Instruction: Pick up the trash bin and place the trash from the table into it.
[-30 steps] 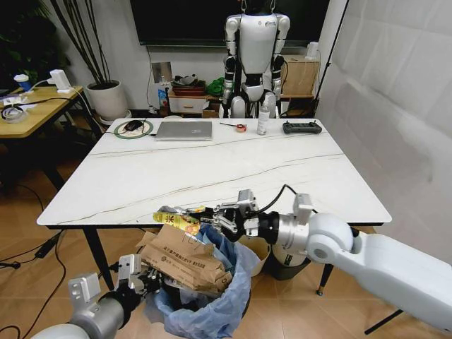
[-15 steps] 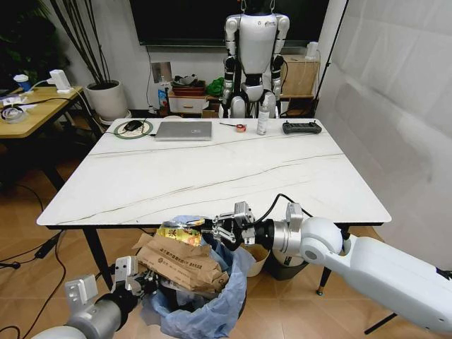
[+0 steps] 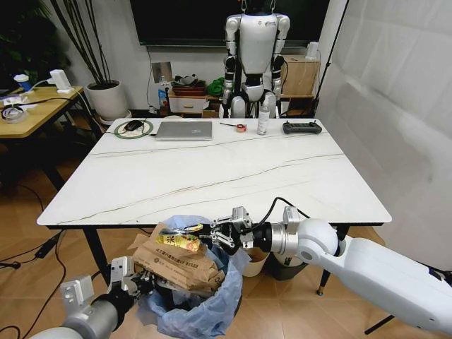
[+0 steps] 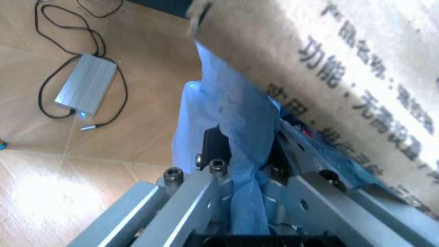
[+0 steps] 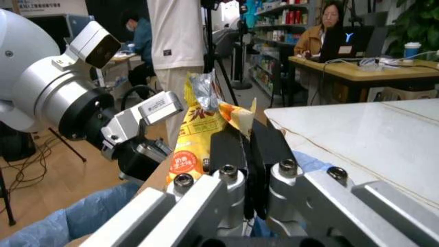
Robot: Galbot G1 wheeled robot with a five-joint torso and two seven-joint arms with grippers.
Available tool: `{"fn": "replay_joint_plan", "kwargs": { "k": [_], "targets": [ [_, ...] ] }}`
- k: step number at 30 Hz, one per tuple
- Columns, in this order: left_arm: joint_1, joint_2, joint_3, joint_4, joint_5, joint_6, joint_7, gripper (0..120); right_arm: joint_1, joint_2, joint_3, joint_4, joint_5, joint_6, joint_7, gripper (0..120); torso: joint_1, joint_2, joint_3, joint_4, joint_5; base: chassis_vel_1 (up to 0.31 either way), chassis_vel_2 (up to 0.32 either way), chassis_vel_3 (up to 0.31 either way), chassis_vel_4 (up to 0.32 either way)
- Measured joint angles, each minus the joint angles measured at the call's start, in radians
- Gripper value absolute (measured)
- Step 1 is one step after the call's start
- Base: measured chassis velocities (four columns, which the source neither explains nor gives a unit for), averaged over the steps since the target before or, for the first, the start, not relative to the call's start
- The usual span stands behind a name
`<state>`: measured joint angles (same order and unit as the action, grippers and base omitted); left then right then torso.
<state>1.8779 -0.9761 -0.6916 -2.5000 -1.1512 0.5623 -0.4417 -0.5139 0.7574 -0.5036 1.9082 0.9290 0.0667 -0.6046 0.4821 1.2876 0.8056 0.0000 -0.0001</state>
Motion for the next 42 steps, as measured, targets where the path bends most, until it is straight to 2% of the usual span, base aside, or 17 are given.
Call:
{"fn": "replay_joint_plan", "kwargs": {
  "k": [7,10,13,16,22,26,29,33,35,37,41,42],
  "targets": [
    [-0.002,0.002,-0.004,0.000,-0.004,0.000,-0.001,0,-0.005,-0.004,0.005,-0.003,-0.002,0.005,-0.006,4,0.000,0.000,0.000,-0.0002,0.0000,0.000,0.000,0.000,0.000],
    [-0.005,0.004,-0.004,0.000,-0.007,0.001,-0.001,0,-0.011,-0.003,0.006,-0.005,-0.006,0.010,-0.008,11,0.000,0.000,0.000,0.0000,0.0000,0.000,0.000,0.000,0.000],
    [-0.007,0.005,-0.005,0.000,-0.009,0.000,-0.001,0,-0.015,-0.002,0.007,-0.007,-0.008,0.012,-0.010,11,0.000,0.000,0.000,-0.0001,0.0000,0.000,0.000,0.000,0.000],
    [-0.011,0.006,-0.005,0.000,-0.012,0.001,-0.002,0,-0.016,-0.002,0.007,-0.012,-0.011,0.017,-0.017,19,0.000,0.000,0.000,-0.0001,0.0000,0.000,0.000,0.000,0.000],
    [-0.017,0.007,-0.004,0.000,-0.016,0.000,-0.002,0,-0.016,-0.001,0.007,-0.016,-0.013,0.023,-0.021,23,0.000,0.000,0.000,0.0000,0.0000,0.000,0.000,0.000,0.000],
    [-0.020,0.008,-0.004,0.000,-0.019,0.000,-0.003,0,-0.017,-0.003,0.008,-0.016,-0.014,0.028,-0.022,39,0.000,0.000,0.000,-0.0001,0.0000,0.000,0.000,0.000,0.000],
    [-0.020,0.009,-0.004,0.000,-0.019,0.001,-0.003,0,-0.017,-0.004,0.008,-0.017,-0.014,0.030,-0.022,45,0.000,0.000,0.000,-0.0001,0.0000,0.000,0.000,0.000,0.000],
    [-0.021,0.008,-0.004,0.000,-0.020,0.000,-0.003,0,-0.017,-0.011,0.020,-0.015,-0.013,0.035,-0.022,65,0.000,0.000,0.000,-0.0001,0.0002,0.000,0.000,0.000,0.000],
    [-0.021,0.008,-0.004,0.000,-0.020,0.000,-0.003,0,-0.017,-0.012,0.024,-0.014,-0.010,0.035,-0.022,67,0.000,0.000,0.000,0.0000,0.0002,0.000,0.000,0.000,0.000],
    [-0.020,0.008,-0.001,0.000,-0.019,0.000,-0.003,0,-0.019,-0.034,0.072,0.001,0.014,0.027,-0.016,79,0.000,0.000,0.000,0.0000,0.0003,0.000,0.000,0.000,0.000],
    [-0.020,0.004,0.007,0.000,-0.012,0.000,-0.002,0,-0.045,-0.103,0.211,0.024,0.085,-0.008,0.026,92,0.000,0.000,0.000,-0.0002,0.0001,0.000,0.000,0.000,0.000],
    [-0.020,0.004,0.007,0.000,-0.012,0.000,-0.002,0,-0.045,-0.103,0.211,0.024,0.085,-0.008,0.026,92,0.000,0.000,0.000,-0.0002,0.0001,0.000,0.000,0.000,0.000]
  ]
}}
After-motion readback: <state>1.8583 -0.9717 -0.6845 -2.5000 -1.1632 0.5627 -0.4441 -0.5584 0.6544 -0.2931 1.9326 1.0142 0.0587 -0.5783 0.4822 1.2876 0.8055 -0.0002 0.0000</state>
